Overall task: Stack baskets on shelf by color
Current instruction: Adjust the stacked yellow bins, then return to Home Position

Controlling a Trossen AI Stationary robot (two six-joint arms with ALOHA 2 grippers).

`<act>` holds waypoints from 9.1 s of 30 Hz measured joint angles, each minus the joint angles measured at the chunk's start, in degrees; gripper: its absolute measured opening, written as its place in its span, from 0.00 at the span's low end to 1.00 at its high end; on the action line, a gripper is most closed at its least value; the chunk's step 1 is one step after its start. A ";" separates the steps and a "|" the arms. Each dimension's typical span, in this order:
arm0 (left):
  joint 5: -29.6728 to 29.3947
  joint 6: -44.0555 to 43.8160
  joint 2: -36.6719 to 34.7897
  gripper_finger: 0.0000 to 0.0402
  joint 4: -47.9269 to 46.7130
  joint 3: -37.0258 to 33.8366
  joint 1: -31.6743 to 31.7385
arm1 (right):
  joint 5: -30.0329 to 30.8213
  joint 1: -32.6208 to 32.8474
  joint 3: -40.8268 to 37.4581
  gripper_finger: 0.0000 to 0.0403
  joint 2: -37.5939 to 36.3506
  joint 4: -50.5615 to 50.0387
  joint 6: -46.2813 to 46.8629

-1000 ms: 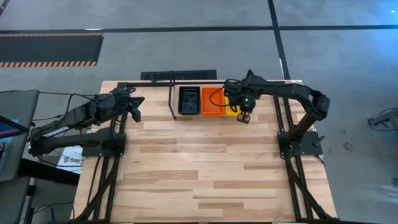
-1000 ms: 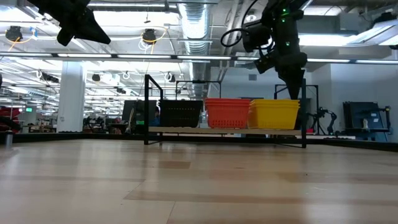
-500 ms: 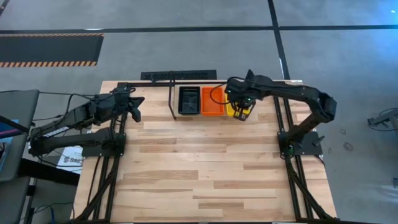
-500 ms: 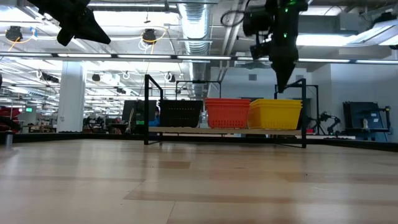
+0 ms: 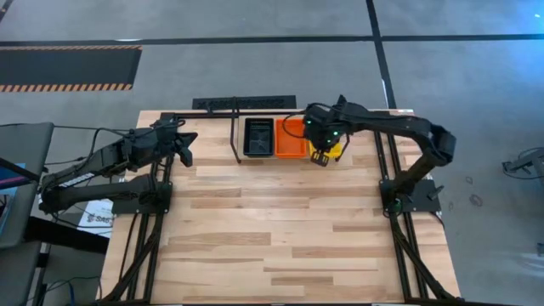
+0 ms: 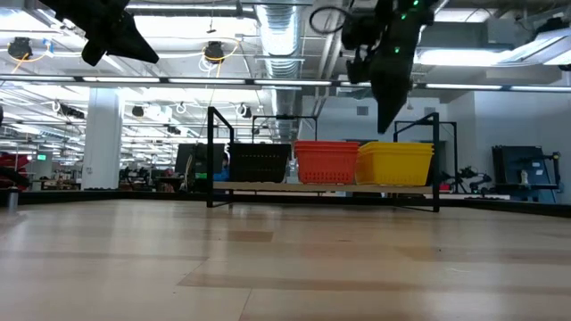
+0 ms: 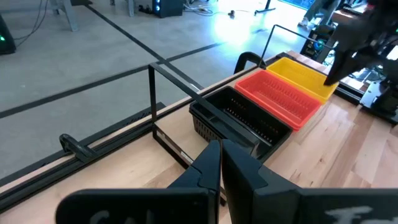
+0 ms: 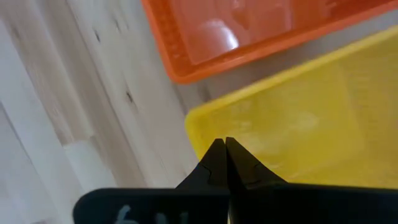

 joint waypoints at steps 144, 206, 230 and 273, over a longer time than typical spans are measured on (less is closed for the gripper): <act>27.92 10.69 -24.46 0.00 37.28 -39.43 -2.33 | 4.20 27.61 -76.94 0.05 -90.15 64.14 -0.50; 24.97 5.27 -24.48 0.00 36.84 -39.67 -2.34 | 4.24 25.84 -77.02 0.07 -89.82 61.11 10.93; 24.96 5.33 -24.48 0.00 36.83 -39.67 -2.33 | 4.24 25.84 -77.02 0.07 -89.84 61.10 10.87; 24.96 5.45 -24.48 0.00 36.84 -39.68 -2.33 | 4.22 25.82 -77.02 0.07 -89.82 61.09 10.91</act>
